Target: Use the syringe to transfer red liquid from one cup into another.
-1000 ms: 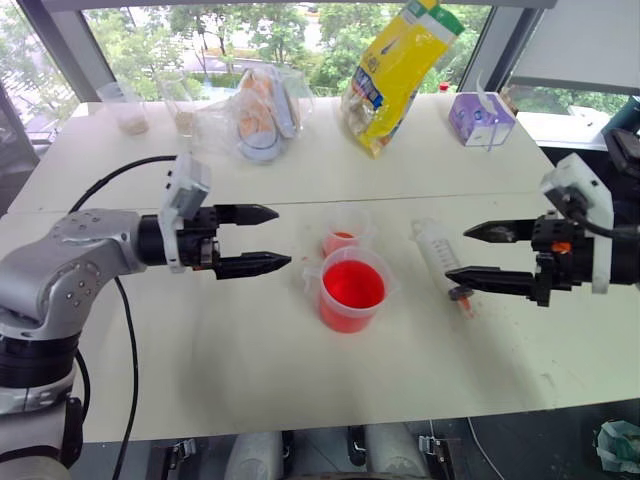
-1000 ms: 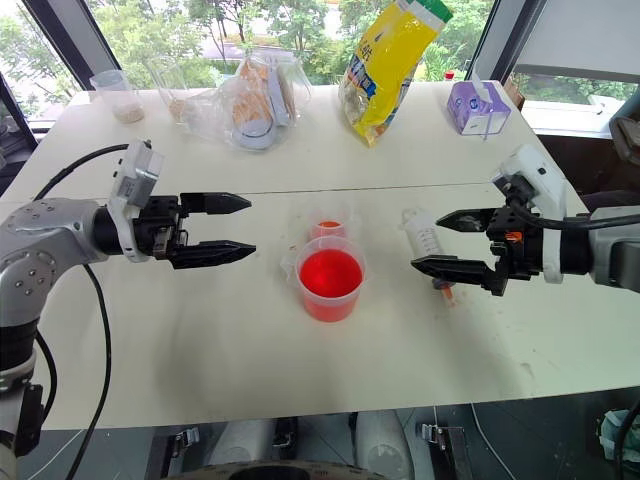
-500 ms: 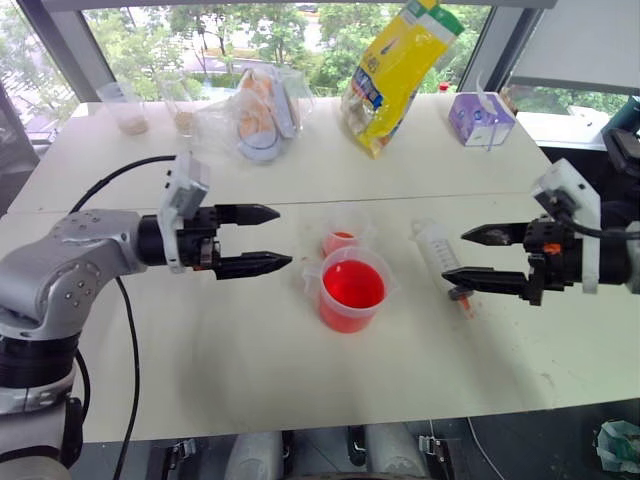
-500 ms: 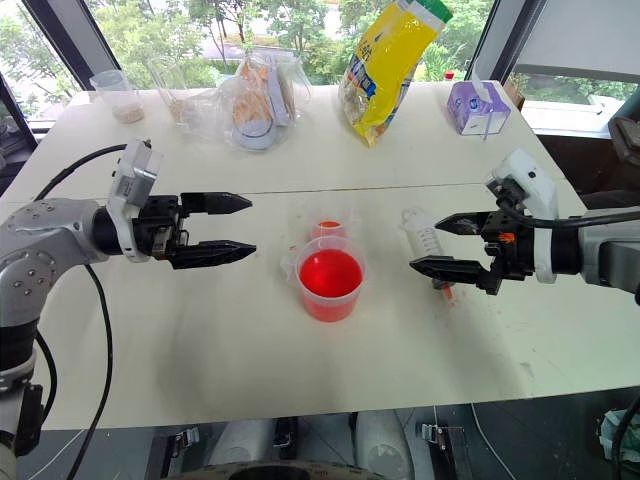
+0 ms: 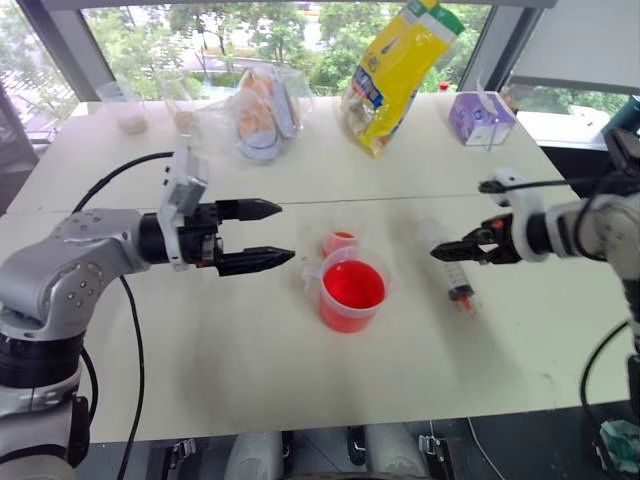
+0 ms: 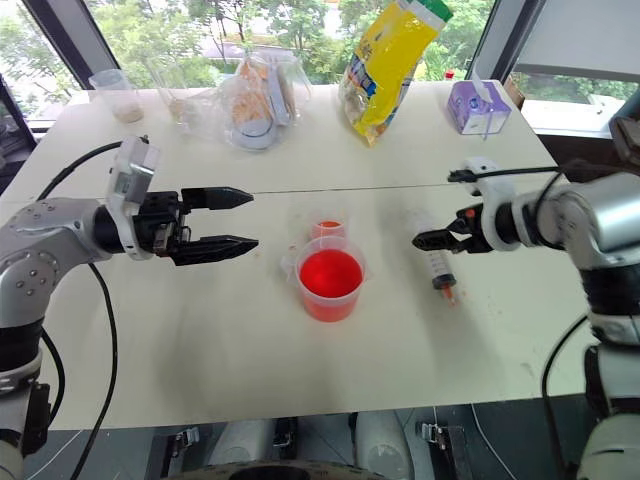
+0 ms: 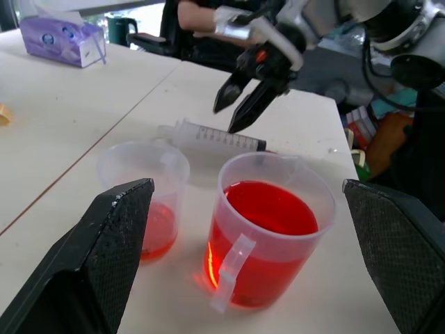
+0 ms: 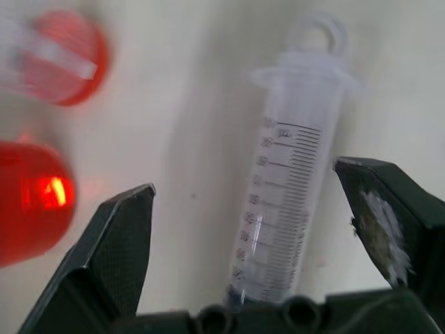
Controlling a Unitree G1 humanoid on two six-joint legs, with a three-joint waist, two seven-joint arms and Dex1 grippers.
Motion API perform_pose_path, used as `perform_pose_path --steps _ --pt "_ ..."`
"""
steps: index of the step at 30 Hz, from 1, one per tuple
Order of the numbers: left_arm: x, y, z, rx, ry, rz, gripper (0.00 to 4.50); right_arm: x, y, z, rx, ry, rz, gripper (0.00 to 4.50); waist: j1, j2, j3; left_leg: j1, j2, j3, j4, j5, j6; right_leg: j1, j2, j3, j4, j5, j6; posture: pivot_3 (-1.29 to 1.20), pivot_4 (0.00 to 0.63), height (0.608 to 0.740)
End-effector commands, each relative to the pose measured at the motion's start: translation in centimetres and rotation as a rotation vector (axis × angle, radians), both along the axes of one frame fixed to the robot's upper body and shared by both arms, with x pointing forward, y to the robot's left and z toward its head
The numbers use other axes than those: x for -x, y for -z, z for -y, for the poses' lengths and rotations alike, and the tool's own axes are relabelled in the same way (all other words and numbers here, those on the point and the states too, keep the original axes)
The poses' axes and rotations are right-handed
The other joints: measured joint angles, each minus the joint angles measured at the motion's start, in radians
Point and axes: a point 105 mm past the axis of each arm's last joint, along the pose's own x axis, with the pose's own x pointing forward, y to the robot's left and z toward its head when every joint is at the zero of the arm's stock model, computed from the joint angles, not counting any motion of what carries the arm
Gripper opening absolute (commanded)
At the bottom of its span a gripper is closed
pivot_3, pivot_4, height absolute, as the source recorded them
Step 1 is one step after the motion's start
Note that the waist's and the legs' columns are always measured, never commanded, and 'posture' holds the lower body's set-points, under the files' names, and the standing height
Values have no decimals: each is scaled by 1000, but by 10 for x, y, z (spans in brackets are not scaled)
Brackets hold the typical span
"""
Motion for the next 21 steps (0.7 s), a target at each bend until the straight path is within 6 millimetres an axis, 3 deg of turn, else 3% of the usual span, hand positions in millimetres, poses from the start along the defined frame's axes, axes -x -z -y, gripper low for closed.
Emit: perform_pose_path --steps 1,15,18,21 --pt "5 -7 3 5 -1 58 4500 -15 5 8 52 45 -14 4465 0 0 0 0 0 0 0 0 0 0 0 0 0 0 1 0 150 740" --pt "9 -3 5 12 -29 65 4500 -35 39 -3 111 -23 -112 4465 -4 -1 -1 1 0 0 0 0 0 1 0 0 1 1 1 0 150 740" --pt "8 -4 5 13 -32 67 4500 -37 41 -7 124 -43 -113 3638 -5 -2 -1 2 0 0 0 0 0 2 1 0 1 1 1 0 150 740" --pt "8 -4 6 13 -33 69 4500 -38 42 -10 135 -63 -109 2111 -6 -2 -1 3 0 0 0 0 -1 2 1 0 1 1 1 0 150 740"
